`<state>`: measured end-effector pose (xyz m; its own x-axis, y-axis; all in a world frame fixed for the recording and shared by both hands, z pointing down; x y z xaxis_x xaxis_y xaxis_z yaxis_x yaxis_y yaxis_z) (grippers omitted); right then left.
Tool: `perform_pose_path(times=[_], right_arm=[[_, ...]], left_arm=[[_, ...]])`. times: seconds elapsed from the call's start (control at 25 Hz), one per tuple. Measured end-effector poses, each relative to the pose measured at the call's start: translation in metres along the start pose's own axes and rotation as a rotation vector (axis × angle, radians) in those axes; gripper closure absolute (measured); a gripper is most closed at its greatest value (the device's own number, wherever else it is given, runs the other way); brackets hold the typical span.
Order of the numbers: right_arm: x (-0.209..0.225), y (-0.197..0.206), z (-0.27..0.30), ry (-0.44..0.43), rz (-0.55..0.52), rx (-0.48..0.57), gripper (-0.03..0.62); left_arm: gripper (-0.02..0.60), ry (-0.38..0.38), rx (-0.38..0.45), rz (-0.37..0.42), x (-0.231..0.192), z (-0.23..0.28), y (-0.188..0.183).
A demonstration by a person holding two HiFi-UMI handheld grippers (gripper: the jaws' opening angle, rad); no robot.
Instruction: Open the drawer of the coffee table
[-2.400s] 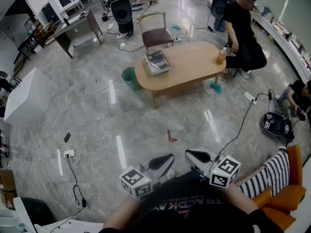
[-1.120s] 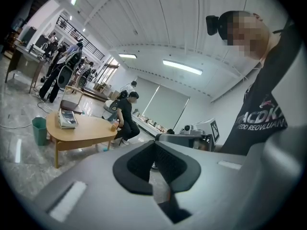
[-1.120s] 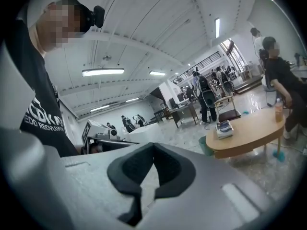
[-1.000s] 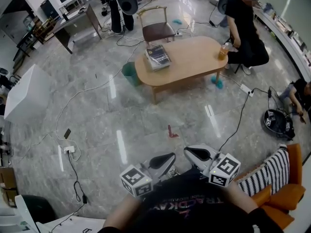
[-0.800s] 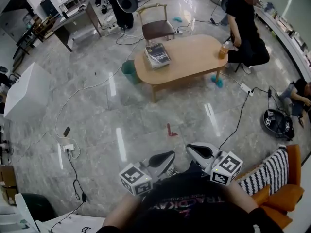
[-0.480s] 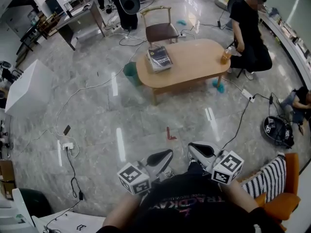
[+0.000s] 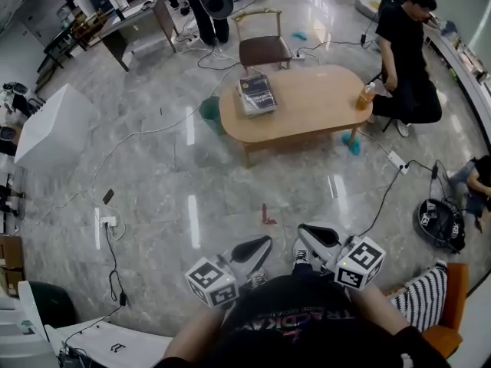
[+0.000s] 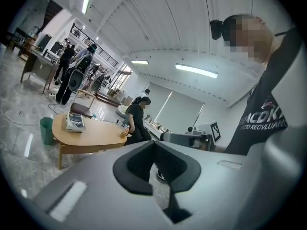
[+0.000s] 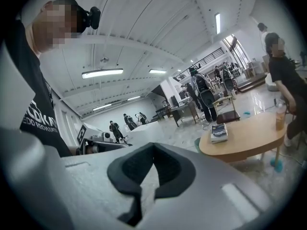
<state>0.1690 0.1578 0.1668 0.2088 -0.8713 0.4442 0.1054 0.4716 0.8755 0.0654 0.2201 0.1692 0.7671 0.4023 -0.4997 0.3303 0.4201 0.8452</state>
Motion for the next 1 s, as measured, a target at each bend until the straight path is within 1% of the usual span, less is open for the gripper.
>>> perform_pose_path(times=[0.36, 0.56, 0.8, 1.0], right_arm=[[0.065, -0.018, -0.018, -0.069, 0.007, -0.005, 0.592], [0.095, -0.022, -0.022, -0.108, 0.011, -0.030, 0.592], [0.124, -0.028, -0.023, -0.136, 0.017, -0.055, 0.592], [0.133, -0.035, -0.015, -0.145, 0.019, -0.046, 0.592]], left_arm=[[0.577, -0.089, -0.005, 0.034, 0.002, 0.063, -0.004], [0.577, -0.144, 0.009, 0.038, -0.005, 0.089, -0.008], [0.577, -0.201, 0.027, 0.035, -0.010, 0.108, -0.016], [0.577, -0.235, 0.025, 0.036, -0.026, 0.110, -0.022]])
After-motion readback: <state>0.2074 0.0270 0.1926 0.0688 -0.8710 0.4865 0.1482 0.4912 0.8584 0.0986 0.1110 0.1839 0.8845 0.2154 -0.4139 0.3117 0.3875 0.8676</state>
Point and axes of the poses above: the fingertips, and each gripper's own axes: z forward along the fingers, x to its right, y out of its underside, the point moved 3 cm from there along -z, backward along the fingers, and after that the axes turned 2 degrees about -y, right-handed, at the moved point
